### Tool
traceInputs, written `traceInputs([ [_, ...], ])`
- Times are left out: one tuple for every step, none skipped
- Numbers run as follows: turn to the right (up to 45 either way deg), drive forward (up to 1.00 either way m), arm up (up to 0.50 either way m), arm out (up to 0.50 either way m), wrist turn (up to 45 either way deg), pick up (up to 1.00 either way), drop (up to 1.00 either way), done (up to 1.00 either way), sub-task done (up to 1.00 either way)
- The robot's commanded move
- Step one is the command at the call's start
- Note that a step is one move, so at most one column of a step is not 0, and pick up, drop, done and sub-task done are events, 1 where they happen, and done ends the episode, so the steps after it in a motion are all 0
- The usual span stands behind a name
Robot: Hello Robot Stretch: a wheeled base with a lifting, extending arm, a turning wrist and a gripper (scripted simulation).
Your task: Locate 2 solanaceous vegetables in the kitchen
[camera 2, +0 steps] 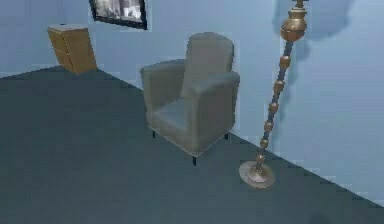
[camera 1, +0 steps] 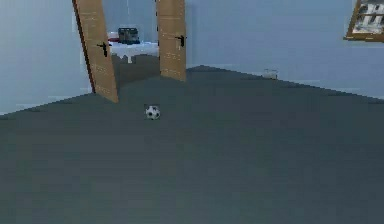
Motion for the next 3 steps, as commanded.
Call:
traceInputs([
  [0.0,1.00,0.00,0.00,0.0,0.00,0.00,0.00,0.00],
  [0.0,1.00,0.00,0.00,0.0,0.00,0.00,0.00,0.00],
  [-3.0,0.00,0.00,0.00,0.0,0.00,0.00,0.00,0.00],
])
